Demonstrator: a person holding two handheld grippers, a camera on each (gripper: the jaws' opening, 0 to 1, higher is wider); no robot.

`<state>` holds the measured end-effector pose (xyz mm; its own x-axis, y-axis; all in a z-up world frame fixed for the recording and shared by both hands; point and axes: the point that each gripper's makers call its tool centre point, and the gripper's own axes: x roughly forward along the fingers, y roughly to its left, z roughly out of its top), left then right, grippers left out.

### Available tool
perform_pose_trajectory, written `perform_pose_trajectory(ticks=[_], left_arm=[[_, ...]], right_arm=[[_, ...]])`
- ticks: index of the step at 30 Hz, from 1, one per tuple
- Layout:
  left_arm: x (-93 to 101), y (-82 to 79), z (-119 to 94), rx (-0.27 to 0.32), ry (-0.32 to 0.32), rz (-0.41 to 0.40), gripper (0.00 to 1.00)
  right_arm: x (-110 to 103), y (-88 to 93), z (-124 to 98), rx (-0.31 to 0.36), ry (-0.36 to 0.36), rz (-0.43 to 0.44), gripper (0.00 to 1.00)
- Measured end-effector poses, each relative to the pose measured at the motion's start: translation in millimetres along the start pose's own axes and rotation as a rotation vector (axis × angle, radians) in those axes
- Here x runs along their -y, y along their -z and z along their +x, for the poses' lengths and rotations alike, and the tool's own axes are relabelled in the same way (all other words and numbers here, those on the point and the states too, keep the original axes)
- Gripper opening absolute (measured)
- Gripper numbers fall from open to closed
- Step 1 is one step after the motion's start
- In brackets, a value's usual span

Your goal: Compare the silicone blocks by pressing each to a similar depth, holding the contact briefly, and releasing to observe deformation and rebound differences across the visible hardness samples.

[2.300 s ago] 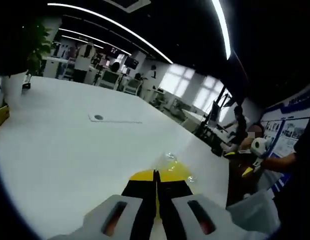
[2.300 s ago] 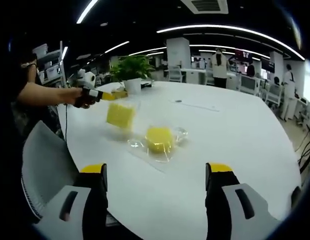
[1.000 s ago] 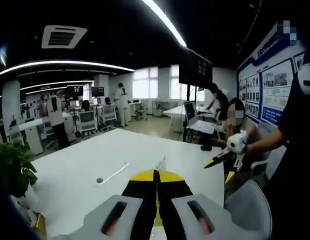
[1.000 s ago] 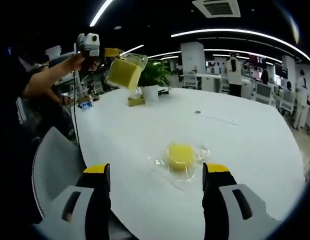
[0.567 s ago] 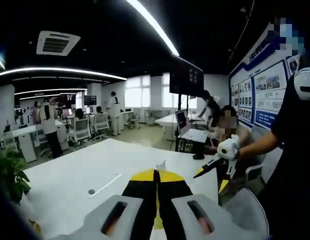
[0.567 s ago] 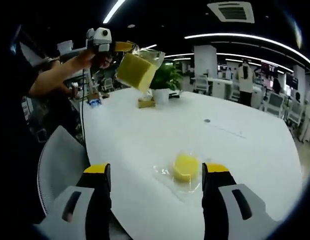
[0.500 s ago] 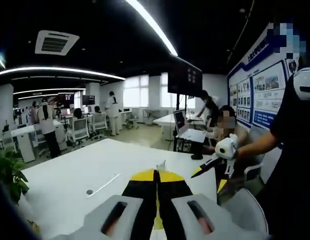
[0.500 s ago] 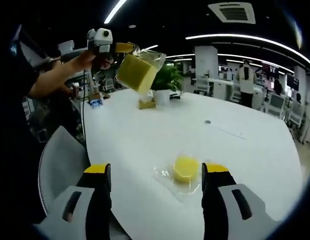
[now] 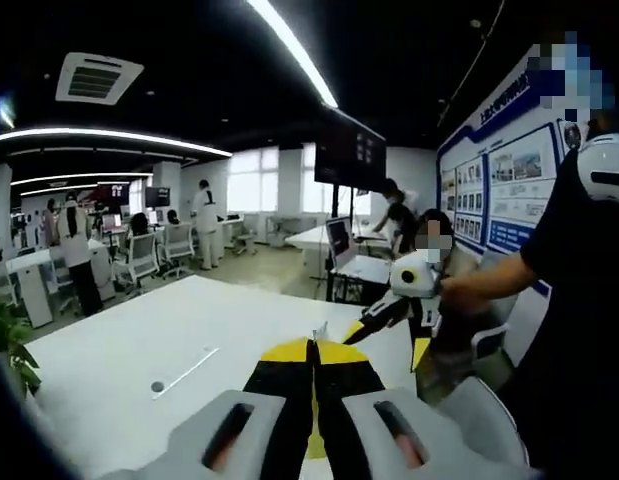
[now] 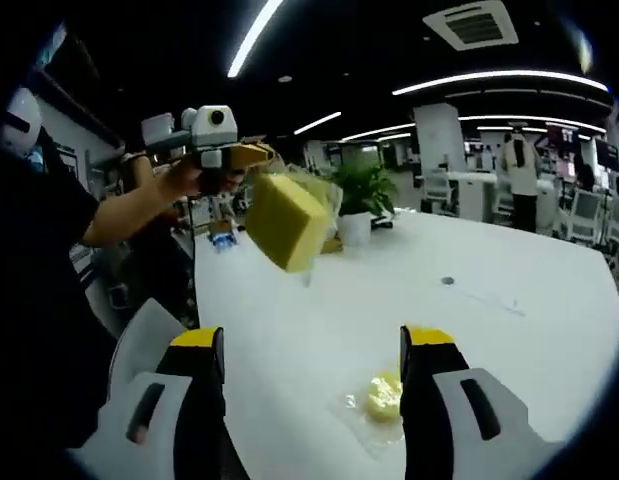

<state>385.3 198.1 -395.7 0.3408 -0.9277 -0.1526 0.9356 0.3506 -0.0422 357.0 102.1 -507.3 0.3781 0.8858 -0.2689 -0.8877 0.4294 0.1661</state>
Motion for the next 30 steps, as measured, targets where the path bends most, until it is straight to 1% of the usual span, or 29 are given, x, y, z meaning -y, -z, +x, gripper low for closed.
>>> perform_pose_trajectory(ticks=[1, 3, 5, 7, 9, 10, 11, 12, 13, 15, 20, 25, 30], left_arm=[[4.6, 1.1, 1.4, -0.006, 0.024, 0.0, 0.0], [9.9, 2.3, 4.2, -0.013, 0.043, 0.014, 0.0], [14.3, 2.8, 6.3, -0.014, 0.063, 0.01, 0.0], [24.9, 2.8, 9.3, -0.001, 0.116, 0.04, 0.0], [29.3, 3.6, 11.4, 0.0, 0.129, 0.041, 0.0], [33.7, 2.9, 12.6, 0.006, 0.15, 0.056, 0.0], [36.2, 2.1, 13.3, 0.011, 0.164, 0.06, 0.0], [38.8, 0.5, 14.0, 0.02, 0.173, 0.057, 0.0], [39.5, -0.5, 14.6, 0.026, 0.176, 0.052, 0.0], [40.5, -1.9, 15.5, 0.031, 0.178, 0.052, 0.0], [44.8, -3.9, 14.1, 0.047, 0.196, 0.051, 0.0], [44.1, -4.7, 10.2, 0.067, 0.19, 0.062, 0.0], [41.1, -8.6, 3.8, 0.105, 0.173, 0.052, 0.0]], right_arm=[[-0.9, -1.9, 2.1, 0.003, -0.006, -0.001, 0.68], [-2.1, -9.1, 11.2, 0.014, -0.031, -0.014, 0.68], [-5.8, -13.0, 20.6, 0.014, -0.064, -0.009, 0.68], [-9.0, -14.8, 29.6, 0.014, -0.092, -0.006, 0.67], [-13.1, -15.5, 37.9, 0.013, -0.124, -0.002, 0.67], [-15.5, -15.8, 41.2, 0.015, -0.137, -0.008, 0.66], [-18.5, -16.5, 44.8, 0.021, -0.167, -0.007, 0.65], [-20.5, -17.2, 47.4, 0.024, -0.178, -0.001, 0.63], [-24.1, -18.0, 50.5, 0.028, -0.2, 0.006, 0.62], [-28.2, -20.9, 53.8, 0.044, -0.218, 0.015, 0.6], [-40.8, -38.6, 59.6, 0.132, -0.302, 0.078, 0.54], [-43.0, -47.2, 69.1, 0.15, -0.332, 0.083, 0.48], [-50.6, -47.4, 69.5, 0.147, -0.37, 0.077, 0.35]])
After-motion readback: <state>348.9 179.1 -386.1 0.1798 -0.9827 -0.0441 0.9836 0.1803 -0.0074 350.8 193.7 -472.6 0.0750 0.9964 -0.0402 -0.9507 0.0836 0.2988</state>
